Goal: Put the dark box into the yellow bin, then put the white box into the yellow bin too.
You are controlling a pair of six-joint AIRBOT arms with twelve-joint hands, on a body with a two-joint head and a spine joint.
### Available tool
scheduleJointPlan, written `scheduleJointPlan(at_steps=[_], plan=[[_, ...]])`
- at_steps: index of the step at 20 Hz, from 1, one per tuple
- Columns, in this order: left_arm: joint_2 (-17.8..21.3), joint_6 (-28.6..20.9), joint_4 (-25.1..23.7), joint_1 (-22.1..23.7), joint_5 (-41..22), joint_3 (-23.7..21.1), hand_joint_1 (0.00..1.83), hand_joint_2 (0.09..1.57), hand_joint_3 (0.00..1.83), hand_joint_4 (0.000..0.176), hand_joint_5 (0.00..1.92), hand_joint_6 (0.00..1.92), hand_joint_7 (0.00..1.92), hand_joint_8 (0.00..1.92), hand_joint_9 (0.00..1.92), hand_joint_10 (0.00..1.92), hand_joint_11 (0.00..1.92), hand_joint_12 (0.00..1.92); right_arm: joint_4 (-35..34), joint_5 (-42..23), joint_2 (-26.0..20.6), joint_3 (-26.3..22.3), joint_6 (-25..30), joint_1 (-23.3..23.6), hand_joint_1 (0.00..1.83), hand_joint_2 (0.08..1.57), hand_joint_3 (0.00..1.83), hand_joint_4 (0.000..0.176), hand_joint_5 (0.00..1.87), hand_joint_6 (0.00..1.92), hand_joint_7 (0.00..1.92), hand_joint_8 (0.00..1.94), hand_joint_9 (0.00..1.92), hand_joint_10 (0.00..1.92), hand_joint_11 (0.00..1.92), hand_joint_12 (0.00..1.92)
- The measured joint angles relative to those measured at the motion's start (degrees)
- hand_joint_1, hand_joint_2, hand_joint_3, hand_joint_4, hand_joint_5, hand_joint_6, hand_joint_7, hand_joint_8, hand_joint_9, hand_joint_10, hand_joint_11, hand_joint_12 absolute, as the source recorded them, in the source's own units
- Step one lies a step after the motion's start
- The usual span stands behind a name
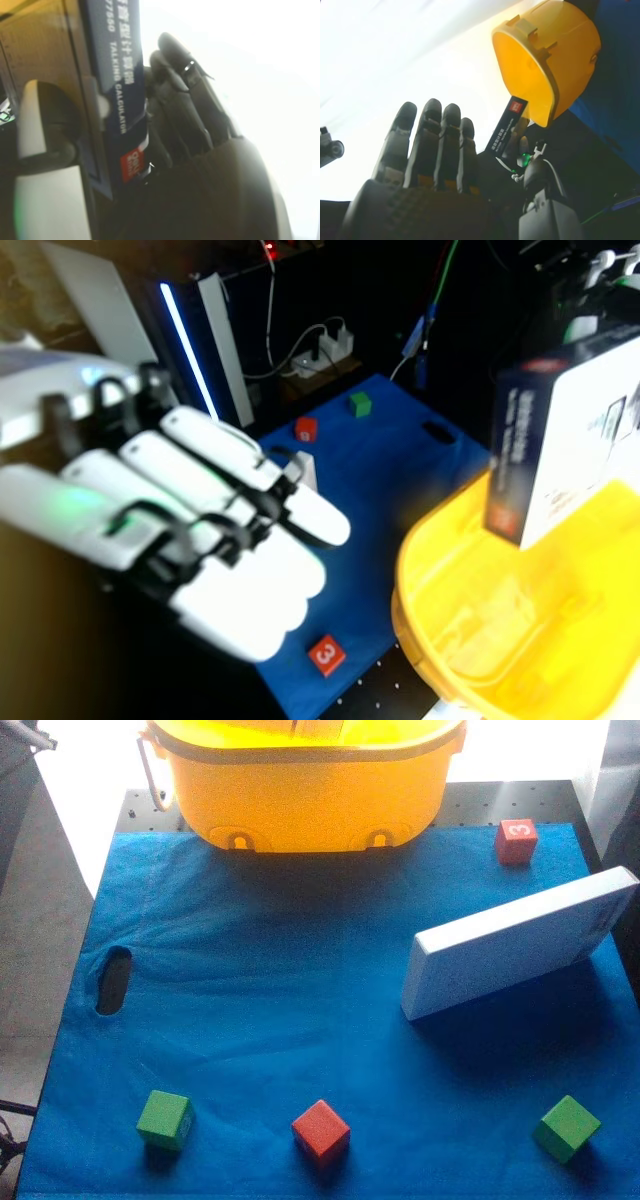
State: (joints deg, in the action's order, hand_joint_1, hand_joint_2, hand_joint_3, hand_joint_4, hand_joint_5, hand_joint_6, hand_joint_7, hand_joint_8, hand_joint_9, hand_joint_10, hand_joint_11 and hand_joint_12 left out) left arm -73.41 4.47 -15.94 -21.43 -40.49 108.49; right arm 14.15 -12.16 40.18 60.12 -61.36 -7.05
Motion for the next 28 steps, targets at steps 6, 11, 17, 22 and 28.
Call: scheduleJointPlan(at_steps=[6,11,17,22,28], plan=[[0.1,-0.1,-0.9,0.6,-0.9,-0.4,1.18,0.75,0.0,0.082,0.46,0.0,0.42,0.0,0.37,0.0,0.36,0.04,0.0,0.0,0.1,0.0,0.0,0.0,0.15,1.15,0.0,0.036,0.32,0.0,0.44,0.0,0.34,0.01,0.0,0.41],[2.2,-0.6,-1.2,0.5,-2.4,-3.5,1.2,0.78,0.0,0.088,0.39,0.0,0.36,0.0,0.31,0.0,0.31,0.01,-1.1,-0.8,-0.1,-0.5,0.0,-2.1,0.12,0.96,0.0,0.011,0.14,0.0,0.39,0.0,0.32,0.0,0.0,0.62],[7.2,-0.7,-1.0,-3.3,-5.9,-8.4,1.1,0.77,0.0,0.091,0.3,0.0,0.28,0.0,0.26,0.0,0.41,0.05,-1.3,-0.7,-0.6,-1.9,0.0,-4.7,0.26,0.88,0.0,0.0,0.0,0.0,0.27,0.0,0.25,0.0,0.0,0.4],[10.0,-0.4,0.1,-7.5,-7.8,-11.5,1.08,0.8,0.0,0.093,0.28,0.0,0.29,0.01,0.31,0.01,0.35,0.02,-1.3,-0.8,-1.9,-4.4,0.0,-7.1,0.22,0.85,0.0,0.0,0.0,0.0,0.31,0.0,0.3,0.0,0.08,0.29],[15.2,3.3,5.2,-13.5,-12.3,-16.7,1.09,0.87,0.02,0.045,0.17,0.0,0.25,0.0,0.31,0.0,0.34,0.02,-1.3,-0.5,-3.1,-5.6,0.4,-7.9,0.22,0.83,0.0,0.01,0.0,0.0,0.33,0.0,0.27,0.0,0.06,0.24]])
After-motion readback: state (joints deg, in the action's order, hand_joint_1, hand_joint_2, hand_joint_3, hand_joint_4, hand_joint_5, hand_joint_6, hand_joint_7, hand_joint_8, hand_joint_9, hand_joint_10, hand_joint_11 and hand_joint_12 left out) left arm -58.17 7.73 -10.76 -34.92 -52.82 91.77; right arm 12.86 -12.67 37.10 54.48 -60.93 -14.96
